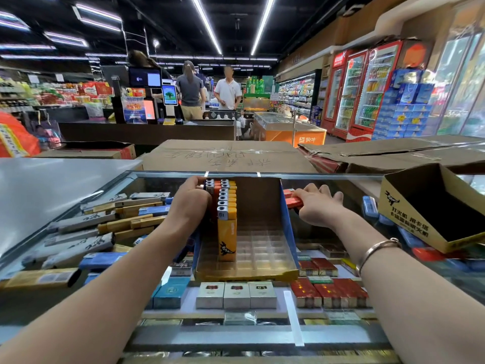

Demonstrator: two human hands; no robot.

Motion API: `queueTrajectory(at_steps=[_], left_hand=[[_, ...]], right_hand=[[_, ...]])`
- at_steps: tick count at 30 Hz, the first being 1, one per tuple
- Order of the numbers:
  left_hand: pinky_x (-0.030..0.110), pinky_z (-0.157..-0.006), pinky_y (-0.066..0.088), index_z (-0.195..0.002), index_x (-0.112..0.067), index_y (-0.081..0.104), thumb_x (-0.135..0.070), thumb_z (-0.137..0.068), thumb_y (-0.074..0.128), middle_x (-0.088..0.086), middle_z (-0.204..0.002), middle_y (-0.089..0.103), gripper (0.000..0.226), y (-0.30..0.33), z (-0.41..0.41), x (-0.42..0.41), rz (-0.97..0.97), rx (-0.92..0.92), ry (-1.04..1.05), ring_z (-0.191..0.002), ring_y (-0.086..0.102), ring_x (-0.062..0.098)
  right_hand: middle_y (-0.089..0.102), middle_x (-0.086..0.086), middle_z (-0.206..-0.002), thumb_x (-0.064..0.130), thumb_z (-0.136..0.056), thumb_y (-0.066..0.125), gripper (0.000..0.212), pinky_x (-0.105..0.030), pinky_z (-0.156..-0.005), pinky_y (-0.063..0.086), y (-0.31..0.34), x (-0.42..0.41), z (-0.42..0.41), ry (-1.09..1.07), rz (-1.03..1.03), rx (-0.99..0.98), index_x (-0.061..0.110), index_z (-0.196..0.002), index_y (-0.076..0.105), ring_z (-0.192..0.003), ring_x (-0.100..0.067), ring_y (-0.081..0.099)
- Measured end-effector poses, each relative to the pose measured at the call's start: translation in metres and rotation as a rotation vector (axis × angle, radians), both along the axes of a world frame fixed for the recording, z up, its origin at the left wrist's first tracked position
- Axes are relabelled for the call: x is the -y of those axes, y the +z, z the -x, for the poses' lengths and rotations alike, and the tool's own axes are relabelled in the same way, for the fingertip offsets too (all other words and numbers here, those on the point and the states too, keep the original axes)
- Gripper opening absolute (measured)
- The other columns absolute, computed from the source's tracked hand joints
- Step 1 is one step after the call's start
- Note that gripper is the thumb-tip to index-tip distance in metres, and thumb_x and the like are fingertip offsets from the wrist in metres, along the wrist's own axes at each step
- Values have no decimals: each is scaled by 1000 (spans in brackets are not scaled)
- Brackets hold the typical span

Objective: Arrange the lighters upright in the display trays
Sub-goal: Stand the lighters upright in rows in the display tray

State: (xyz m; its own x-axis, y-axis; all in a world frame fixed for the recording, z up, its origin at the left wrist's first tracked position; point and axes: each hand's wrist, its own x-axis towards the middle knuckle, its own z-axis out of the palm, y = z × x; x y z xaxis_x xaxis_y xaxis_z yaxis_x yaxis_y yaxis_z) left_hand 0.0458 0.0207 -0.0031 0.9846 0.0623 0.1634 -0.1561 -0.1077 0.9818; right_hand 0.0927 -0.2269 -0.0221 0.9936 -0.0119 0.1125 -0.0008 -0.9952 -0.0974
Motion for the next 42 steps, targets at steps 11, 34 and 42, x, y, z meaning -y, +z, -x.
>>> queueTrajectory(at_steps=[11,34,42], left_hand=[[15,-44,47,-89,-26,51,7,-81,42,6,-90,61,34,4,1,1,-18,-13,12,-78,62,16],[23,-57,45,-103,-20,48,8,-83,41,8,-95,59,35,4,3,1,-48,-14,-6,-84,60,18],[27,-62,47,-107,-20,45,4,-84,43,9,-98,58,34,3,2,2,-58,-35,-25,-89,59,22]], right_hand=[[45,-1,-99,25,-77,63,51,-30,-72,44,31,19,31,19,-133,-305,27,-119,34,-92,-18,48],[54,1,-87,25,-83,66,24,-27,-64,39,18,4,23,98,-266,270,21,-97,47,-75,-15,51],[55,2,-83,32,-82,69,28,-24,-64,42,10,5,14,54,-365,-26,16,-100,54,-75,-12,54]])
